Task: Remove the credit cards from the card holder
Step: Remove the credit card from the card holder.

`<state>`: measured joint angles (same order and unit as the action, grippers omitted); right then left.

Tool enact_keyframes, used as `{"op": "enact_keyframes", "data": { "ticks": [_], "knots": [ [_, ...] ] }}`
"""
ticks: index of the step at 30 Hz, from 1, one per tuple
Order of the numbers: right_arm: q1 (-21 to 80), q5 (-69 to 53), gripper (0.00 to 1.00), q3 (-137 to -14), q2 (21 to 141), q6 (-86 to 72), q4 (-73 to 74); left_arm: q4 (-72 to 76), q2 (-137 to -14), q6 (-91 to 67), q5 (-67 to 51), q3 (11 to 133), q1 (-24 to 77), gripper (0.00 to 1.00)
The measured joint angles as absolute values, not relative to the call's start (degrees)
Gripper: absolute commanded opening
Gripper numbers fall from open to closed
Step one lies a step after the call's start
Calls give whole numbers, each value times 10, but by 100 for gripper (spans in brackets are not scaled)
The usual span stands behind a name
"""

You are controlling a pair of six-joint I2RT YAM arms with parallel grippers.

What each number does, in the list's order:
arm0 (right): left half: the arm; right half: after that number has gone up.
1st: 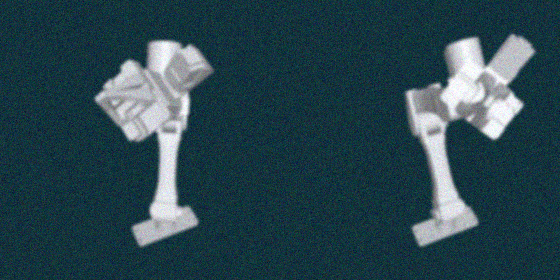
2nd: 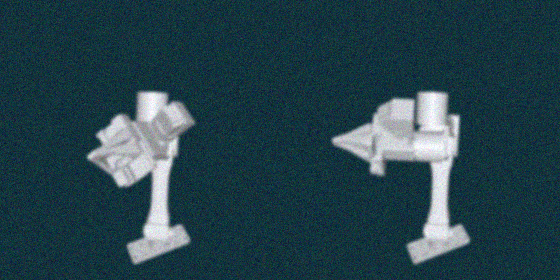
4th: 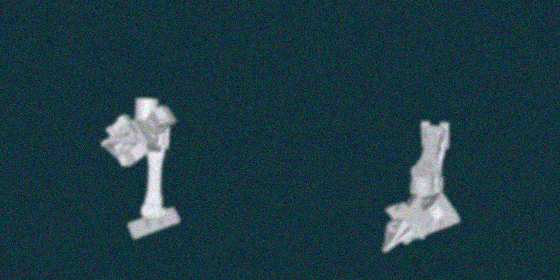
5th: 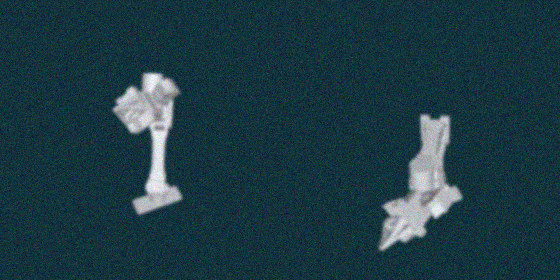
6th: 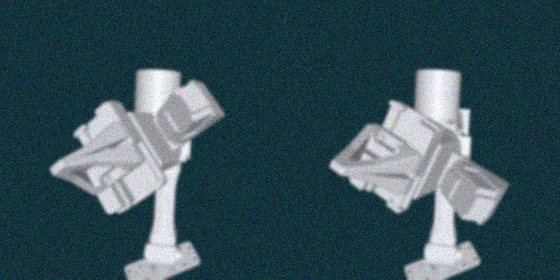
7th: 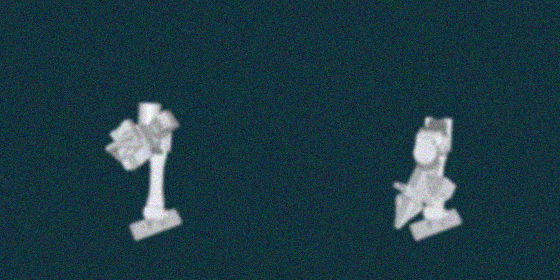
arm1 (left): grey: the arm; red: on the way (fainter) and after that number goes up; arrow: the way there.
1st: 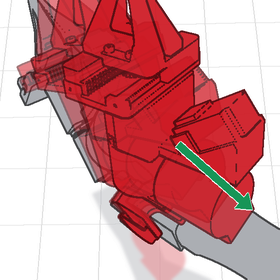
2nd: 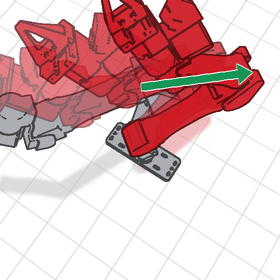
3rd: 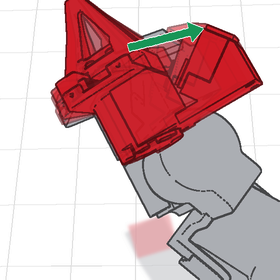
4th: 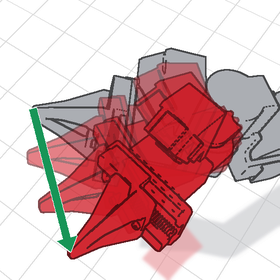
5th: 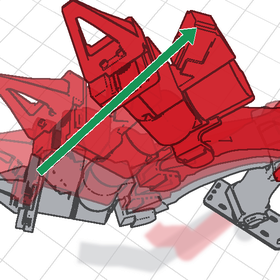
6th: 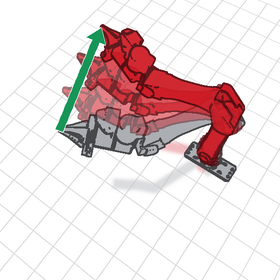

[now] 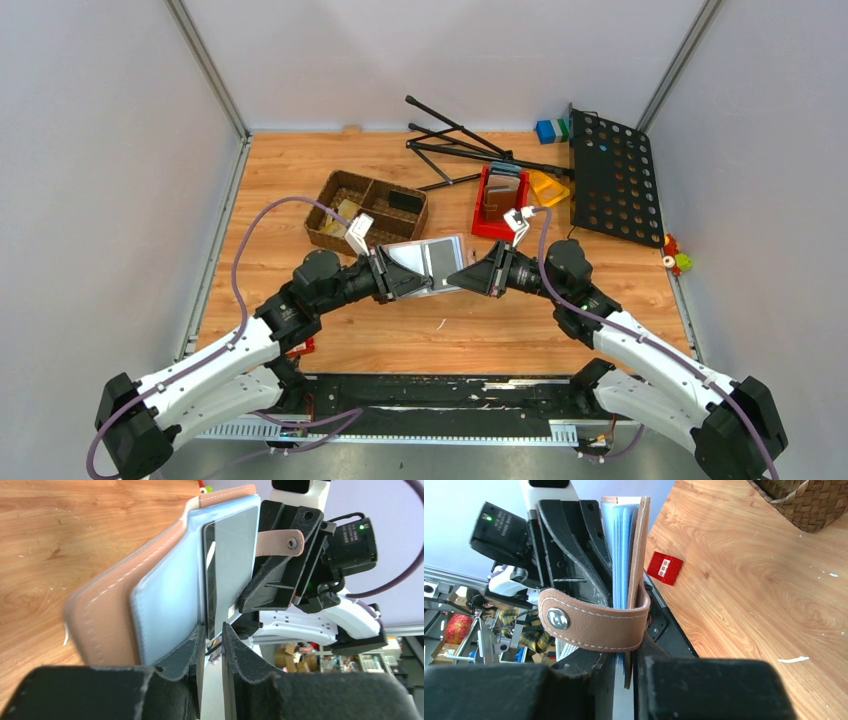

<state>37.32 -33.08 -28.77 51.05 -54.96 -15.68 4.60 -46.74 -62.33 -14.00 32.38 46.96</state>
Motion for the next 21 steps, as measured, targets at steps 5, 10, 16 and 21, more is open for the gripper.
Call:
{"op": "enact_keyframes", "data": {
  "ticks": [5, 10, 16, 21],
  "knots": [
    [373, -338, 0, -279, 514, -568, -177, 151, -454, -681, -176, 258, 446, 21],
    [364, -345, 0, -279, 520, -580, -203, 206, -472, -700, -202, 251, 433, 22],
    [363, -352, 3, -279, 538, -586, -222, 184, -473, -683, -205, 260, 428, 34],
    [367, -356, 6, -279, 547, -585, -222, 142, -462, -663, -204, 275, 430, 36]
  ]
}}
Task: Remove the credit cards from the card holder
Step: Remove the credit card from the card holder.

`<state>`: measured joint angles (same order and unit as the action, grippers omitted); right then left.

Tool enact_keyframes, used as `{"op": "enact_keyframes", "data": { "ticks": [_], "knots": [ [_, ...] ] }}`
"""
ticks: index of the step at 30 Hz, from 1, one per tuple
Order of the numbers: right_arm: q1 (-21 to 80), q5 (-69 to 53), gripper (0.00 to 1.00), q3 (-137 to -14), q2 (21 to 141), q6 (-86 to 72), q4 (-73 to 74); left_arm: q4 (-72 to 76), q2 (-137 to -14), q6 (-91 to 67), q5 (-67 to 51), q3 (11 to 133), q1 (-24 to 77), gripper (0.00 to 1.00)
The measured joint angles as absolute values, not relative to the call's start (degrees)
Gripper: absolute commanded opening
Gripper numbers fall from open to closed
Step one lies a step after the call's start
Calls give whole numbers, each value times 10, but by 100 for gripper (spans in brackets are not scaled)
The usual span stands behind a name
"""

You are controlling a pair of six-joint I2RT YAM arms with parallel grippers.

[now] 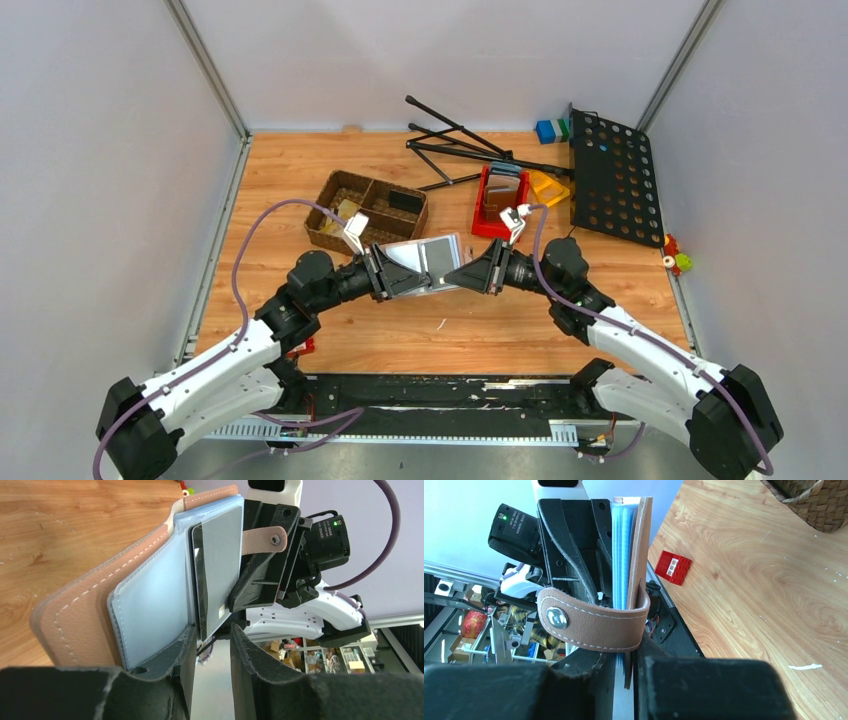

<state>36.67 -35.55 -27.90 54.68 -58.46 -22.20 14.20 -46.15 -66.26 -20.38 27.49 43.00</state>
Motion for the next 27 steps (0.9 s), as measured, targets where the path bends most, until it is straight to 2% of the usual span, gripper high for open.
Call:
{"op": "enact_keyframes", "data": {
  "ticks": [4, 8, 12, 14, 18, 22, 27],
  "knots": [
    [372, -355, 6, -280, 547, -578, -220, 134, -457, -656, -203, 274, 431, 31],
    [374, -356, 6, -298, 559, -562, -199, 153, -467, -657, -197, 263, 430, 20],
    [378, -351, 16, -318, 573, -538, -164, 162, -479, -657, -187, 253, 426, 4],
    [379, -349, 19, -320, 575, -529, -152, 162, -481, -656, -184, 247, 426, 0],
    [392, -346, 19, -325, 577, -520, -138, 161, -482, -656, -184, 239, 427, 0],
    [394, -337, 6, -331, 577, -510, -120, 161, -485, -653, -182, 238, 427, 0],
    [409, -298, 0, -359, 586, -472, -23, 161, -496, -632, -176, 223, 433, 2]
  ]
}}
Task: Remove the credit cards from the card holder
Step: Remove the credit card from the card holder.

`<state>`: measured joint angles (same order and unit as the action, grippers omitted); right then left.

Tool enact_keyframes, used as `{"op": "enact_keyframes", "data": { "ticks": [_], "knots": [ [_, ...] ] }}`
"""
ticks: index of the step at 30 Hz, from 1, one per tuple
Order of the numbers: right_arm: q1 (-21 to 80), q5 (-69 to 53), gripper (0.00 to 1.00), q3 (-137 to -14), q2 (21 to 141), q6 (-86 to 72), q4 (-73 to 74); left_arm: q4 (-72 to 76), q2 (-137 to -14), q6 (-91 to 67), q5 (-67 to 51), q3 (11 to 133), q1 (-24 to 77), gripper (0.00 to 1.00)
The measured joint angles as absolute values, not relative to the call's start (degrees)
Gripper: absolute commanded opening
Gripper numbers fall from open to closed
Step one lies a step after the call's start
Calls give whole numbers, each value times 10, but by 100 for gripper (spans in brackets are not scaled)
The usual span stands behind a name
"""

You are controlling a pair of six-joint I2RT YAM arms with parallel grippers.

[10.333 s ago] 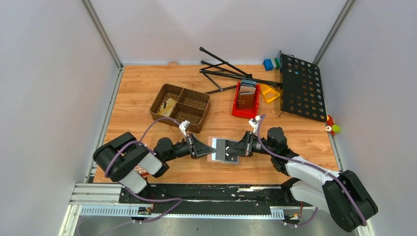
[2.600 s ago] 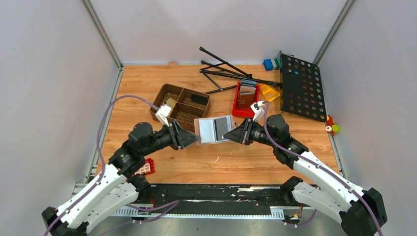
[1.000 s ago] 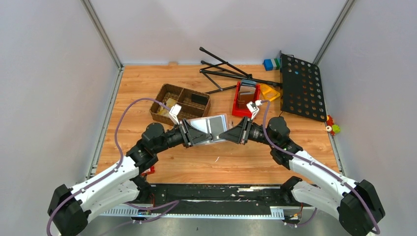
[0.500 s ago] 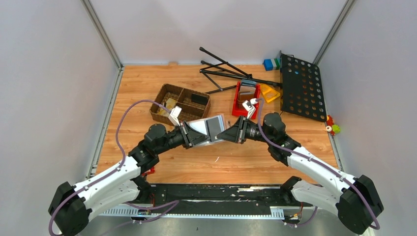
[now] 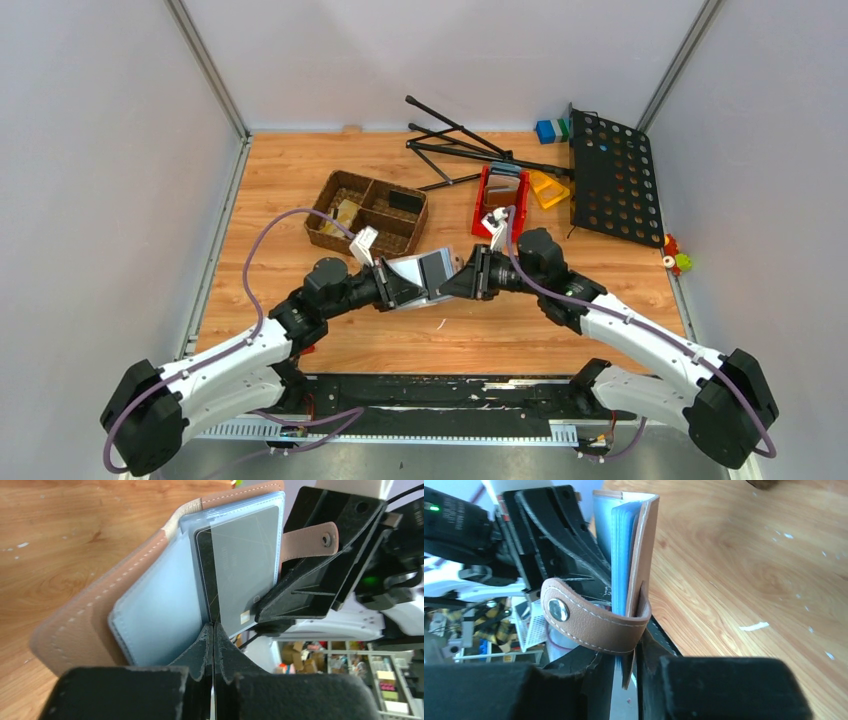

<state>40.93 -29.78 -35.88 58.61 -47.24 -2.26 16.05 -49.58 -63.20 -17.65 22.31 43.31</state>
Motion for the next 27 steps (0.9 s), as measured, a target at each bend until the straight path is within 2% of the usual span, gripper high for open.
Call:
{"op": "enact_keyframes", "data": {
  "ticks": [4, 13, 21, 23, 25, 27],
  "knots": [
    [421, -268, 0, -360, 600, -444, 36, 150, -527, -592, -162, 220, 449, 4],
    [445, -206, 0, -317, 650, -410, 77, 176, -655, -534, -113, 205, 464, 1],
    [468, -148, 5, -311, 681, -383, 91, 188, -714, -498, -84, 205, 480, 0],
    [473, -139, 16, -308, 693, -380, 91, 197, -746, -497, -85, 205, 485, 0],
    [476, -134, 34, -306, 700, -378, 91, 204, -769, -497, -85, 205, 490, 0],
    [478, -131, 42, -304, 702, -375, 90, 206, -785, -496, -85, 206, 496, 0]
  ]
}}
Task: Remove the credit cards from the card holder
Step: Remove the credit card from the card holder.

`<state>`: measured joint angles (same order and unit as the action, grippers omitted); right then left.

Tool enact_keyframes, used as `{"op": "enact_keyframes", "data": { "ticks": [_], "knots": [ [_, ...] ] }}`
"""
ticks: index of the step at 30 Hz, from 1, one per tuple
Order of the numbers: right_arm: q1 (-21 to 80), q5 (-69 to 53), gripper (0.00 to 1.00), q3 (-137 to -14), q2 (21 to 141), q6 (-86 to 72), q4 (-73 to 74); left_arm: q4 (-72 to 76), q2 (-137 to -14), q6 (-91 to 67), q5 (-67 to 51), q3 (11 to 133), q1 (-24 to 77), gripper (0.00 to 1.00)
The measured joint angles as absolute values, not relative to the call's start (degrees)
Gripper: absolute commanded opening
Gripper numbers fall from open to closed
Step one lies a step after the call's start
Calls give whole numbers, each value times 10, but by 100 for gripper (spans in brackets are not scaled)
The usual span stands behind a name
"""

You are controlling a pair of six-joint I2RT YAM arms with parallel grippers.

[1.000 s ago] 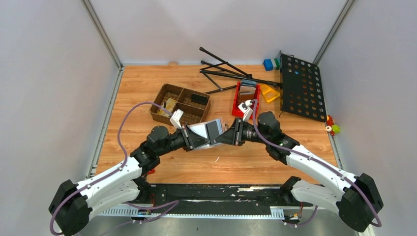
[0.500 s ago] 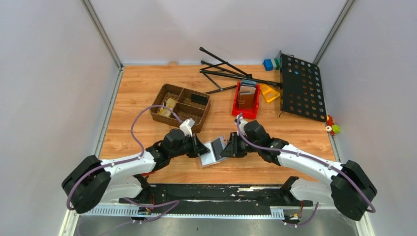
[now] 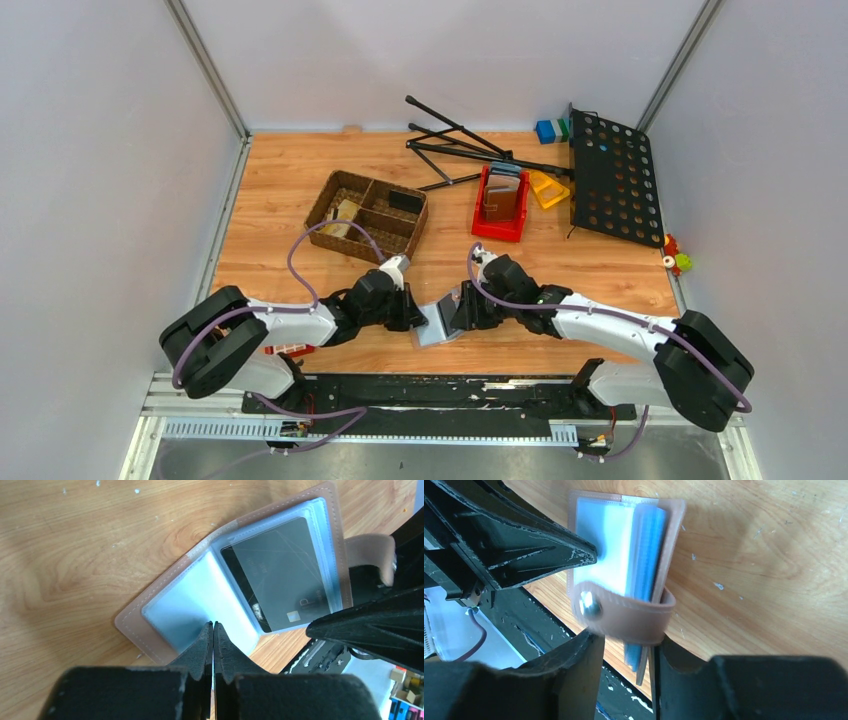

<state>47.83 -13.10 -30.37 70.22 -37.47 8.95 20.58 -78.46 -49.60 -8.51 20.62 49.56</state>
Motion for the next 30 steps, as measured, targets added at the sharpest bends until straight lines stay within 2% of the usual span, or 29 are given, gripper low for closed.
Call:
{"op": "enact_keyframes", "data": {
  "ticks": [3, 8, 13, 30],
  "knots": [
    [480, -128, 48, -303, 702, -370, 86, 209, -793, -493, -84, 213, 499, 0],
    [480, -124, 47, -303, 702, -368, 81, 207, -794, -484, -84, 215, 499, 0],
    [480, -123, 39, -303, 701, -368, 79, 191, -797, -476, -82, 223, 499, 0],
    [480, -113, 26, -319, 699, -356, 80, 174, -799, -465, -69, 234, 505, 0]
  ]
}}
